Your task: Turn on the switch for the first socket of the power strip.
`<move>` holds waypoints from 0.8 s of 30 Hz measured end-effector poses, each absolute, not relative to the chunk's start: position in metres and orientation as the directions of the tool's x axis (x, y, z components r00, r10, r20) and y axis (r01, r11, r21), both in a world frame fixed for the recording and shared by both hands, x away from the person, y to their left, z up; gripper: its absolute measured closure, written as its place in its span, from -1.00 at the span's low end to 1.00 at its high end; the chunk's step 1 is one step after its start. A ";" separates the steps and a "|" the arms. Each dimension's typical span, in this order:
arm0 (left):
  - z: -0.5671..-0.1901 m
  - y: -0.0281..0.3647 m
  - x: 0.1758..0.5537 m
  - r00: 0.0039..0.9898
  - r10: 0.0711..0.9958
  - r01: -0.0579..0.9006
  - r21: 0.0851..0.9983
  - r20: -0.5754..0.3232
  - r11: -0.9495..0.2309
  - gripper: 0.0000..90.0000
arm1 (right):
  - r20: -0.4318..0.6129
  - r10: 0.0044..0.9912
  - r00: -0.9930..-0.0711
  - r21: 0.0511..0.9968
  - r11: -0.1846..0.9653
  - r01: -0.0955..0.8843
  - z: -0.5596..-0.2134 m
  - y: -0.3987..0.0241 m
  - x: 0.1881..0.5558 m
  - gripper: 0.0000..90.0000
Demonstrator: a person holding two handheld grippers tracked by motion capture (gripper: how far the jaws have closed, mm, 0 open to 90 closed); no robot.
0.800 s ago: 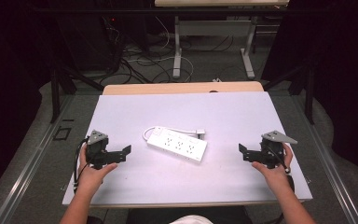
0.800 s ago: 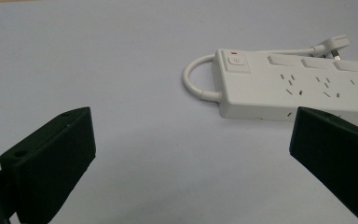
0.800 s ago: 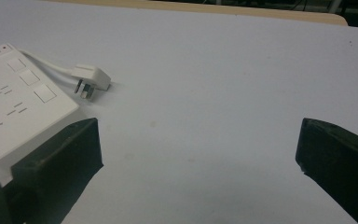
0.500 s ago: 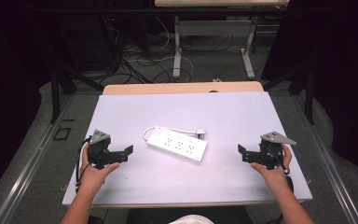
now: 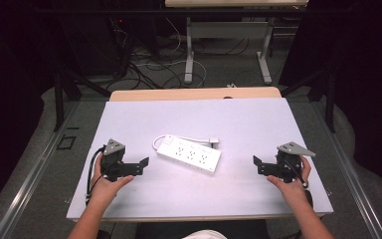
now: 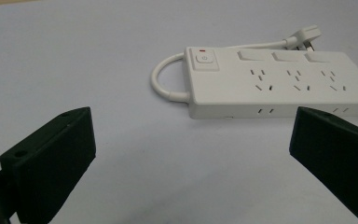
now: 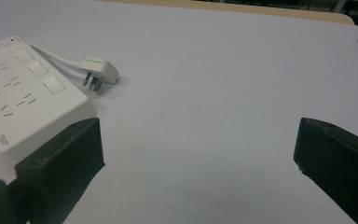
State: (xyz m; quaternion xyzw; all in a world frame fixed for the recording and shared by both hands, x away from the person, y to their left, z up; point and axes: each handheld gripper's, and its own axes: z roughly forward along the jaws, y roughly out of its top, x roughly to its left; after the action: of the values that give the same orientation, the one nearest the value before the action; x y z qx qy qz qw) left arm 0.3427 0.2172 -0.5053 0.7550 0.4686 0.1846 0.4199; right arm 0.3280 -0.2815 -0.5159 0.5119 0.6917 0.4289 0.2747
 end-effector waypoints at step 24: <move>-0.510 0.190 0.341 0.555 0.828 0.534 0.800 -0.087 -0.274 -0.96 | 0.058 0.941 -0.334 0.863 0.121 0.491 -0.522 -0.278 0.326 -0.95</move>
State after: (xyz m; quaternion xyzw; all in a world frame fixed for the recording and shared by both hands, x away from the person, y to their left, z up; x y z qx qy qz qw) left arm 0.3411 0.1897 -0.5097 0.7781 0.4374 0.1773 0.4145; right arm 0.3263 -0.2782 -0.5220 0.5117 0.6995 0.4214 0.2671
